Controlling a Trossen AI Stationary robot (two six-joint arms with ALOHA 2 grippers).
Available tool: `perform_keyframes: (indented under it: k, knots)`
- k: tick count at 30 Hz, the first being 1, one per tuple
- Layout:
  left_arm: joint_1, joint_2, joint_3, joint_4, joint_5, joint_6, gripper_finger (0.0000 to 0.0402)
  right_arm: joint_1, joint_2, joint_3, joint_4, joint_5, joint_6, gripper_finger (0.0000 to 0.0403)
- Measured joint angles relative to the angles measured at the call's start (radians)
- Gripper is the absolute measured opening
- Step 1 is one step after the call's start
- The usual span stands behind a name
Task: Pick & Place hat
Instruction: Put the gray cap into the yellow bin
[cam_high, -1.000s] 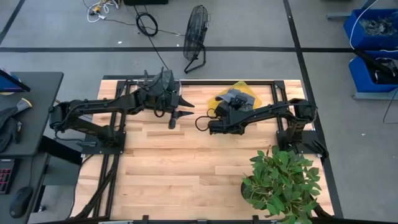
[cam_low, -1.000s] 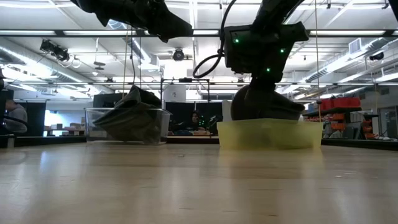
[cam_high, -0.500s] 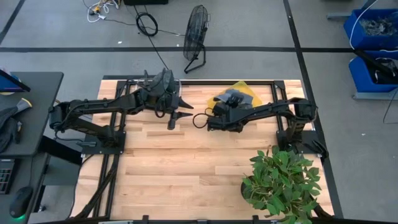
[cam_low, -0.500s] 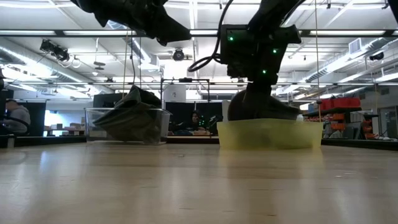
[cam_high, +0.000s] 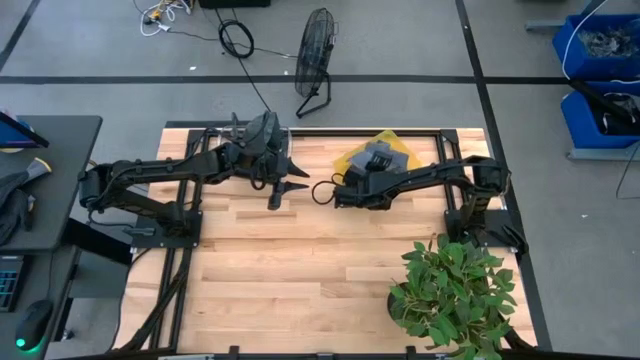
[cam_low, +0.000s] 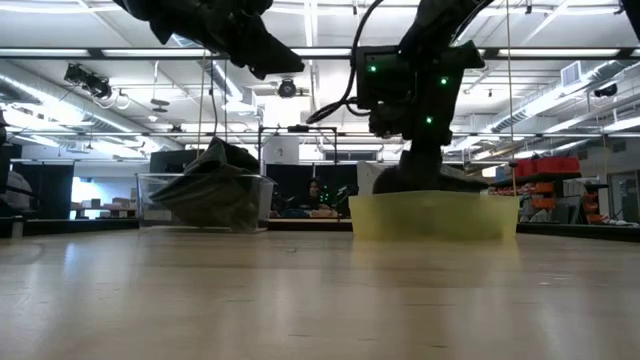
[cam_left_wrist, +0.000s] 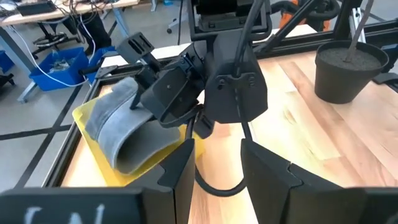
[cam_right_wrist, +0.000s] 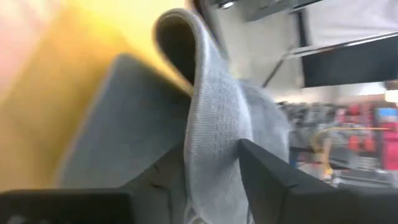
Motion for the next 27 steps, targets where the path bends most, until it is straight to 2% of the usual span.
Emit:
perform_keyframes:
  k: [5,7,17,22,27]
  knots:
    - [0.0,0.0,0.0,-0.018,0.0,0.0,0.0133,0.032,-0.017,0.001,-0.007,-0.171,-0.002,0.0166]
    - [0.0,0.0,0.0,-0.022,0.0,0.0,0.0133,0.05,-0.028,0.014,-0.014,-0.206,0.019,0.0169]
    - [0.0,0.0,0.0,-0.018,-0.003,-0.002,0.0133,0.117,-0.141,0.169,-0.094,-0.197,-0.043,0.0157]
    - [-0.002,0.0,0.0,-0.02,-0.003,-0.003,0.0133,0.094,-0.175,0.125,-0.07,-0.277,0.072,0.0163]
    - [-0.007,-0.002,0.0,-0.02,-0.003,-0.004,0.0133,0.101,-0.174,0.089,-0.177,-0.259,0.059,0.0173]
